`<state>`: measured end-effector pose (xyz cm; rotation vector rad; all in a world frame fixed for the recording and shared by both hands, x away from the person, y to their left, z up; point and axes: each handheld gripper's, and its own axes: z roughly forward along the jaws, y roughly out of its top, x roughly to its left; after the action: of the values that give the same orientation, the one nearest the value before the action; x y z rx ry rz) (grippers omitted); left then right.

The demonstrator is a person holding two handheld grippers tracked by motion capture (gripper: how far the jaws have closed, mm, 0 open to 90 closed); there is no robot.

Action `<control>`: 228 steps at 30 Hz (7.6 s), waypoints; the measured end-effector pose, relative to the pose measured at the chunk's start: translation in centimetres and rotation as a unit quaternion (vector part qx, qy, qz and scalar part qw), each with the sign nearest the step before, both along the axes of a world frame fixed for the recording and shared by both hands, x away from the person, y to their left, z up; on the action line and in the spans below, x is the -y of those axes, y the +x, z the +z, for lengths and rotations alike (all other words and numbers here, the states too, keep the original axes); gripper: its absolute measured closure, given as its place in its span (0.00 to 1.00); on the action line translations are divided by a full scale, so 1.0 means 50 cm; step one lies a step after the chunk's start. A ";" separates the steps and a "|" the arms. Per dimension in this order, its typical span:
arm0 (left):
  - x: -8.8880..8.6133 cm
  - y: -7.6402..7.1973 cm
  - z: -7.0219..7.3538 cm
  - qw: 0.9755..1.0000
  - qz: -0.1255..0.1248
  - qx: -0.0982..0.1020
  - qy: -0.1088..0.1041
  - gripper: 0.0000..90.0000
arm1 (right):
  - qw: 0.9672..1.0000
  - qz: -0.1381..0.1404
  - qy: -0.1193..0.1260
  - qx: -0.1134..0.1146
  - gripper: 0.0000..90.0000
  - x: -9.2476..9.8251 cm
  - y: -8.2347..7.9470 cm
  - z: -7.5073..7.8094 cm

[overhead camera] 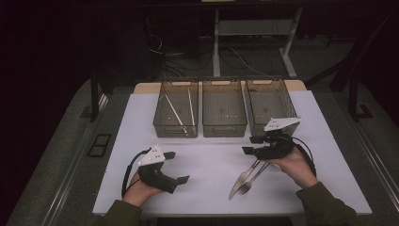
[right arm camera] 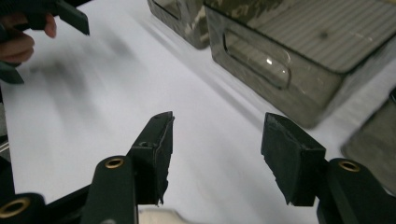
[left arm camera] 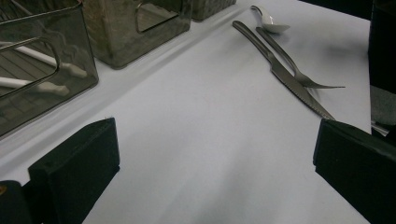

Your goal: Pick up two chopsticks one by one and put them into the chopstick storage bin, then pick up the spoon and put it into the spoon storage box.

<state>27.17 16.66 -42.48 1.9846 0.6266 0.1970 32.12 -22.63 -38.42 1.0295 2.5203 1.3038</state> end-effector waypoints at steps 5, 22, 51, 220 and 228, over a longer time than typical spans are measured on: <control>0.000 -0.001 0.000 1.000 0.001 -0.001 -0.001 0.00 | 1.000 -0.015 -0.011 0.004 0.53 0.030 -0.008 -0.011; -0.001 0.000 0.001 1.000 0.000 0.002 0.001 0.00 | 0.993 -0.112 -0.035 0.001 0.87 0.153 0.038 -0.044; 0.000 0.000 0.001 1.000 0.000 0.002 0.001 0.00 | 0.974 -0.184 -0.113 -0.063 0.99 0.240 0.086 -0.113; 0.012 -0.001 -0.003 1.000 -0.018 0.005 -0.006 0.00 | 0.999 -0.019 -0.026 0.006 0.89 0.094 0.022 0.012; 0.012 0.000 -0.003 1.000 -0.021 0.008 -0.005 0.00 | 1.000 -0.006 -0.024 0.012 0.89 0.056 0.039 0.024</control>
<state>27.16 16.06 -42.64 1.9827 0.5732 0.1836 34.07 -25.44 -37.23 1.0112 2.5115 1.2380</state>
